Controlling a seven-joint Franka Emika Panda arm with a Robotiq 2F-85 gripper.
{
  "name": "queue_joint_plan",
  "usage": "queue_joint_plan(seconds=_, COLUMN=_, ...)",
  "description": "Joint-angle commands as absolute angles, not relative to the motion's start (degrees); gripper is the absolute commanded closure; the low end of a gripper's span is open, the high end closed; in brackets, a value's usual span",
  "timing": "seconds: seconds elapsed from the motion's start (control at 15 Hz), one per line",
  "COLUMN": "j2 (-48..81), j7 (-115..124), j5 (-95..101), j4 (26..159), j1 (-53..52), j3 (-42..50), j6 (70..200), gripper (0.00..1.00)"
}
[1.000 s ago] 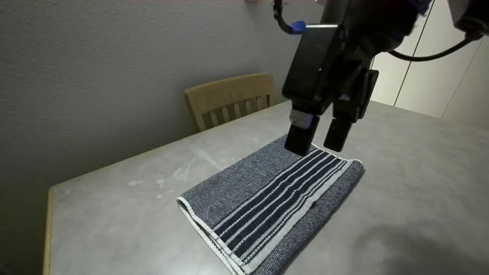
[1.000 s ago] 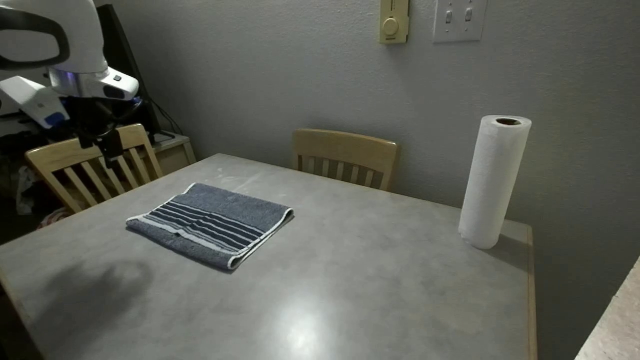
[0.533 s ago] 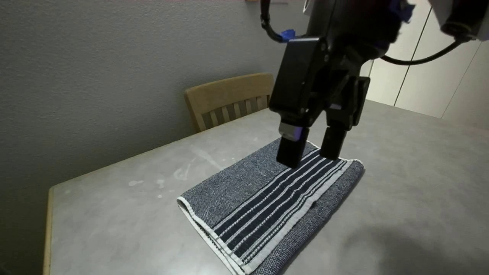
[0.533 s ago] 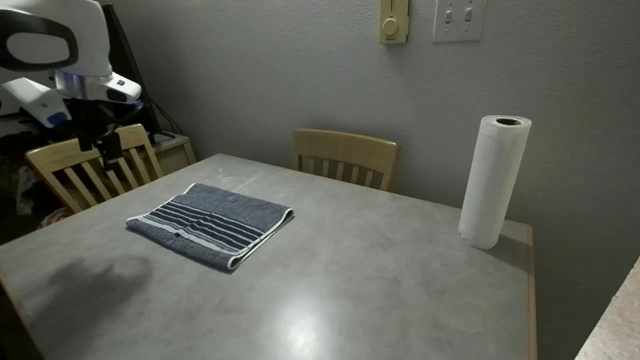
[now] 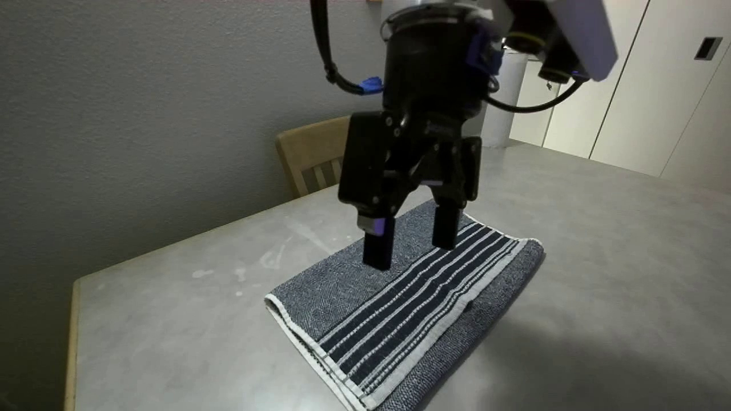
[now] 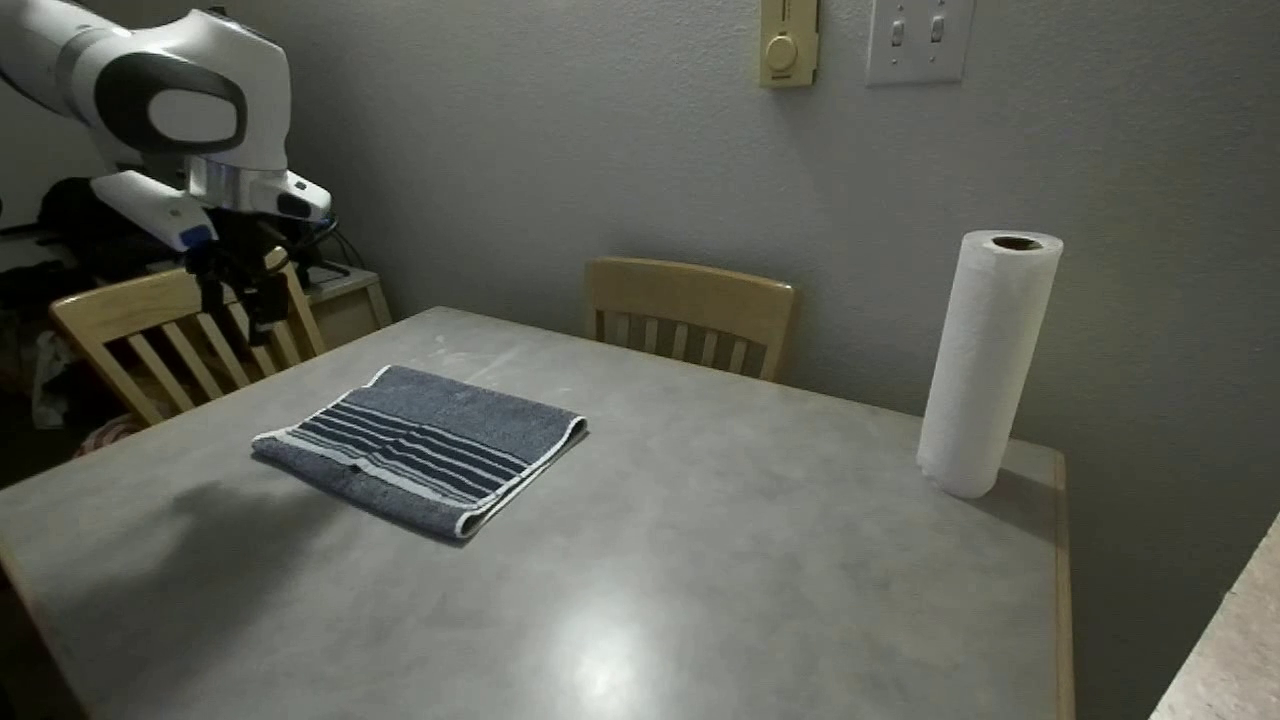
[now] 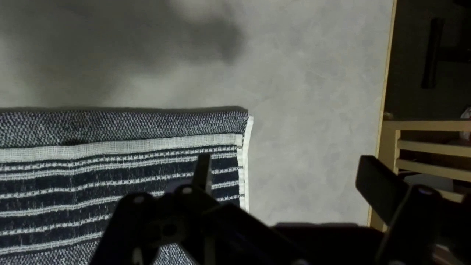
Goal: Fold the towel on the table
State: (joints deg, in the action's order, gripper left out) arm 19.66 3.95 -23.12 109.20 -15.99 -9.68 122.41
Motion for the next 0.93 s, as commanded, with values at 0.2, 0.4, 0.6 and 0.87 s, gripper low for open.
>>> queue_joint_plan(seconds=0.2, j2=24.8, j7=5.2, j5=-20.5, j4=103.5, j1=-14.9, j3=-11.0, j6=120.4, gripper=0.00)
queue_joint_plan(seconds=0.4, j2=25.0, j7=5.4, j5=-20.5, j4=102.9, j1=-15.0, j3=-11.0, j6=120.0, gripper=0.00)
queue_joint_plan(seconds=0.6, j2=25.0, j7=5.4, j5=-20.5, j4=102.8, j1=-15.0, j3=-11.0, j6=119.8, gripper=0.00)
queue_joint_plan(seconds=0.87, j2=26.2, j7=5.2, j5=-20.3, j4=101.6, j1=-15.0, j3=-11.1, j6=119.4, gripper=0.00)
